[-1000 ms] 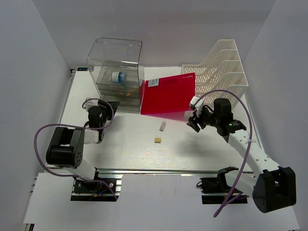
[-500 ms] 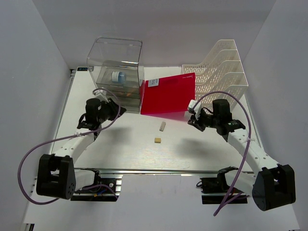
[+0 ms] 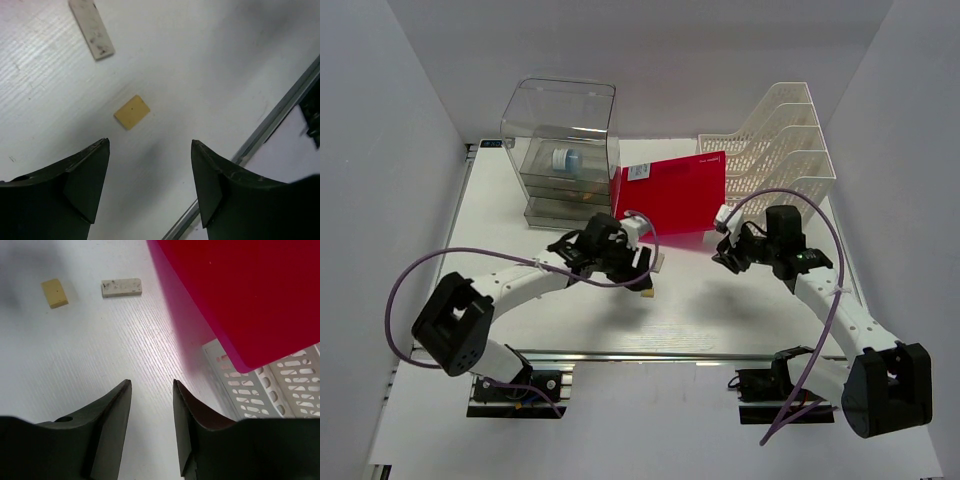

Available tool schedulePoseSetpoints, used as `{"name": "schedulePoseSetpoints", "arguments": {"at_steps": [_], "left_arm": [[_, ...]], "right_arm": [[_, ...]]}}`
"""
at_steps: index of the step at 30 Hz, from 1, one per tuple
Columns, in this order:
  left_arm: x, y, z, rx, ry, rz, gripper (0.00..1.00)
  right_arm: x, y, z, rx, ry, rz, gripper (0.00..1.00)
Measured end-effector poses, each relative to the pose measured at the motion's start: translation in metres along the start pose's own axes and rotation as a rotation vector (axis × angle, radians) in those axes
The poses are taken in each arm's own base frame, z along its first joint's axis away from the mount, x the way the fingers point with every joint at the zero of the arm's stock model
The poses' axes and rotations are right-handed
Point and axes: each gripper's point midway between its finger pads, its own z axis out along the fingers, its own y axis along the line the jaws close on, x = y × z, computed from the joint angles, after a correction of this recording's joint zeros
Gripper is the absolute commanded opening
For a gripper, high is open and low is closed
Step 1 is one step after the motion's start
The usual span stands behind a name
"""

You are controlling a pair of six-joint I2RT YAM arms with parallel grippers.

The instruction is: Organize the desk

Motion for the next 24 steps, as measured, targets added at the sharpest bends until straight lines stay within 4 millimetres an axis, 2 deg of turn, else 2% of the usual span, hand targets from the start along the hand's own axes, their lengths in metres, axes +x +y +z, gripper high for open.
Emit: {"name": "schedulePoseSetpoints", "arguments": {"at_steps": [3,6,11,18,24], "left_arm": [[0.019,-0.006,0.011,-0.017,0.058,0.126,0.74],[0.027,-0.007,0.016,-0.041,0.074,0.229,0.7],[0.026,-0.003,0.029,-0.114,0.096,0.338,0.66],[0.033,-0.002,0.051,-0.116,0.167,0.527,0.68],[0.034,0.005,0.058,-0.108,0.223,0.654,0.7]], "right_arm": [[0.002,-0.005,-0.003,0.016,0.003,0.013,0.36],[0.004,-0.008,-0.005,0.029,0.004,0.022,0.32],[0.002,-0.014,-0.01,0.055,-0.007,0.025,0.33],[0.003,-0.019,-0.013,0.073,-0.007,0.042,0.36],[0.004,-0.022,-0.016,0.086,-0.009,0.048,0.36]]}}
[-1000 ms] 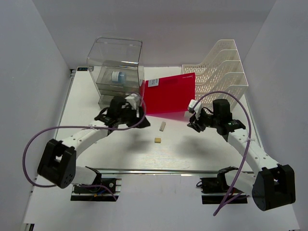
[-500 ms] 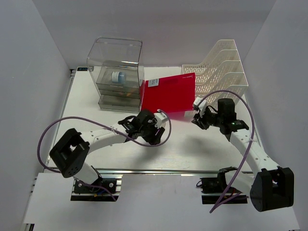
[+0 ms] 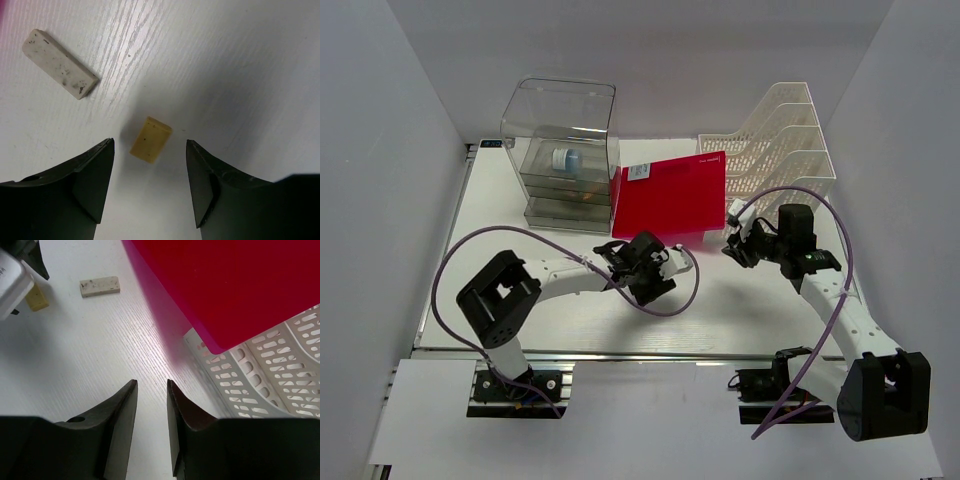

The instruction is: Organize the desk

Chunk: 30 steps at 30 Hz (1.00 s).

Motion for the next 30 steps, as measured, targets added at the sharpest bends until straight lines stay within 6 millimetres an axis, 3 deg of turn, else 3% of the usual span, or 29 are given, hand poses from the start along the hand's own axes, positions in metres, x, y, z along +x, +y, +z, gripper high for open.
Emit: {"name": "schedulePoseSetpoints", "arguments": {"at_steps": [8,10,15,19,24,26,30], "left_arm": [[0.007,0.009,0.014,0.004,0.055,0.073,0.69],[0.006,0.011,0.015,0.003,0.053,0.079,0.64],[0.006,0.012,0.017,0.005,0.051,0.077,0.31],[0.006,0.012,0.016,0.004,0.054,0.08,0.18],[0.009,0.014,0.014,-0.009,0.045,0.054,0.11],[0.015,0.022,0.009,-0.034,0.05,0.015,0.09],[0.024,0.059,-0.013,-0.151,0.035,-0.106,0.07]], "right_arm": [[0.0,0.0,0.0,-0.002,-0.003,0.001,0.36],[0.0,-0.001,-0.001,0.002,-0.004,0.002,0.36],[-0.001,-0.001,-0.002,0.005,-0.006,0.0,0.35],[-0.001,-0.001,-0.002,0.004,-0.008,0.0,0.35],[-0.001,-0.002,-0.003,0.005,-0.01,0.002,0.34],[-0.002,-0.002,-0.003,0.005,-0.012,0.002,0.34],[-0.003,-0.003,-0.005,0.008,-0.019,0.0,0.34]]}}
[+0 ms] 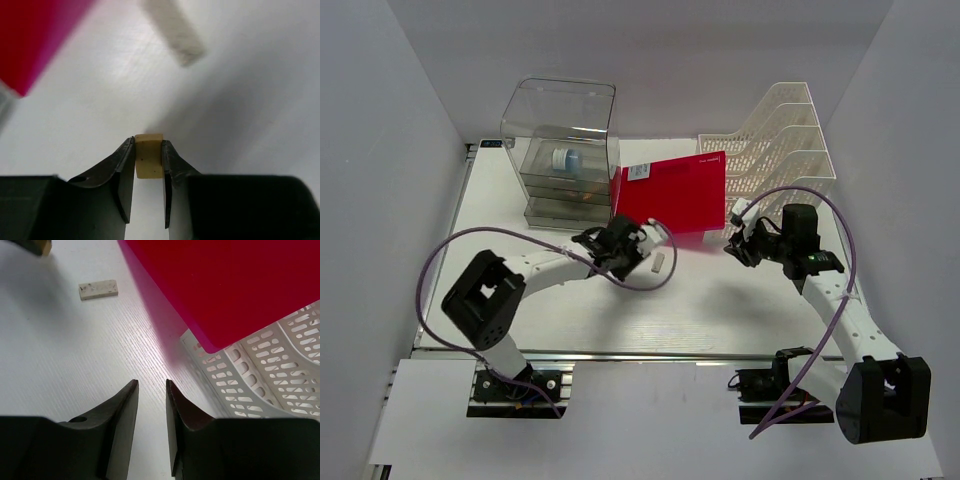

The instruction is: Organize the desk

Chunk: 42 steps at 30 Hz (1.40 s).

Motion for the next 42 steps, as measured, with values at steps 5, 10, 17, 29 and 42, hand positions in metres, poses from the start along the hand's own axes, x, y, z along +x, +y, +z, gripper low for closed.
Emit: {"name": "schedulePoseSetpoints", "arguments": {"at_steps": [5,10,17,29,42], "left_arm": [[-0.012,0.075,-0.038,-0.231,-0.111,-0.203,0.07],[-0.011,0.133,-0.072,-0.441,-0.179,-0.459,0.0],[0.01,0.195,-0.089,-0.653,-0.186,-0.926,0.0],[0.043,0.247,-0.109,-0.82,-0.42,-1.749,0.2],[0.052,0.264,-0.068,-0.782,-0.46,-2.035,0.62]], "right_arm": [[0.0,-0.001,-0.001,0.002,-0.004,0.001,0.34],[-0.001,-0.001,-0.001,0.001,-0.004,0.001,0.33],[0.0,-0.002,-0.002,0.005,-0.004,0.003,0.33],[0.0,-0.002,-0.002,0.004,-0.005,0.003,0.32],[0.0,-0.002,-0.002,0.004,-0.005,0.003,0.32]]}}
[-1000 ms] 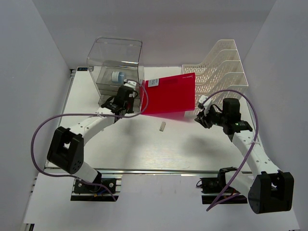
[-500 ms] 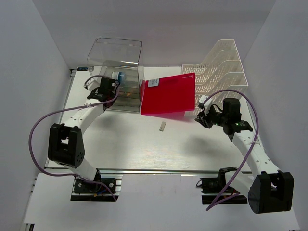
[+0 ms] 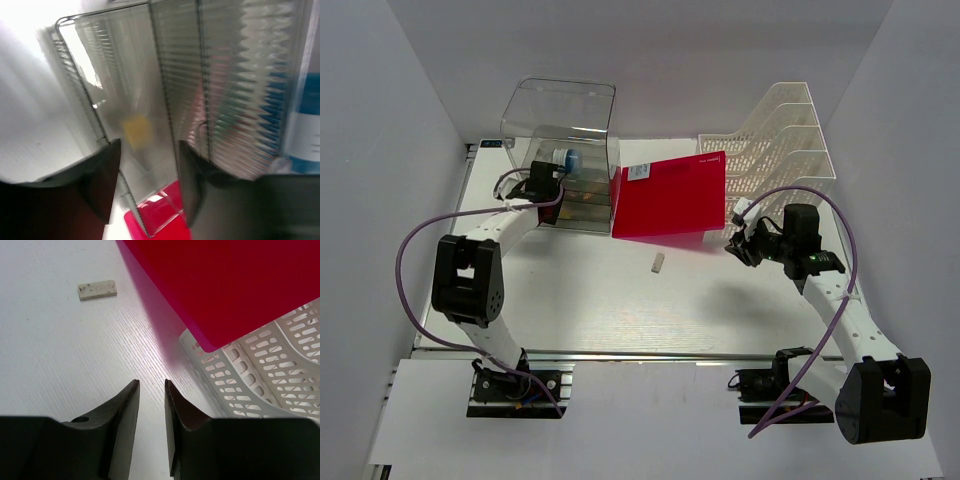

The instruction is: Organize the desk

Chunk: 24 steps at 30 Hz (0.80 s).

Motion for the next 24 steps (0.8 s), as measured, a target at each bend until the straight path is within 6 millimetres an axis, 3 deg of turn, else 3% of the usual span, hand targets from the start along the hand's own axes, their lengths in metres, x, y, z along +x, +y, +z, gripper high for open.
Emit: {"name": "schedulePoseSetpoints", "arguments": {"at_steps": [4,6,9,10,12,14,16,17,19,20,24], "left_arm": [[-0.004,-0.006,0.001,0.018,-0.001,-0.018,0.76],[-0.005,-0.004,0.001,0.012,0.003,-0.013,0.76],[-0.01,-0.008,0.003,0.028,0.0,-0.025,0.5],[-0.01,-0.011,0.002,0.044,0.002,-0.019,0.27],[-0.012,-0.019,-0.003,0.085,0.007,-0.002,0.13],[-0.012,-0.027,-0.014,0.16,0.03,0.056,0.08],[-0.007,-0.037,-0.032,0.282,0.079,0.157,0.15],[-0.001,-0.042,-0.044,0.366,0.121,0.217,0.31],[0.018,-0.046,-0.075,0.538,0.222,0.383,0.55],[0.027,-0.046,-0.087,0.604,0.265,0.462,0.66],[0.055,-0.03,-0.118,0.773,0.394,0.739,0.76]], "right_arm": [[0.0,0.0,0.0,0.0,0.0,0.0,0.33],[0.0,0.0,0.0,0.001,0.0,0.0,0.34],[0.0,0.0,0.0,0.0,0.0,0.0,0.34],[0.0,0.0,0.0,-0.001,0.0,-0.001,0.34],[-0.001,0.002,0.0,-0.011,-0.007,-0.012,0.38],[-0.003,0.007,0.001,-0.046,-0.025,-0.056,0.49],[-0.001,0.019,0.002,-0.112,-0.045,-0.109,0.63],[0.002,0.029,0.002,-0.16,-0.06,-0.146,0.76],[0.011,0.049,0.001,-0.239,-0.076,-0.183,0.89],[0.016,0.06,0.001,-0.278,-0.088,-0.203,0.89],[0.022,0.091,0.005,-0.386,-0.126,-0.296,0.89]]}}
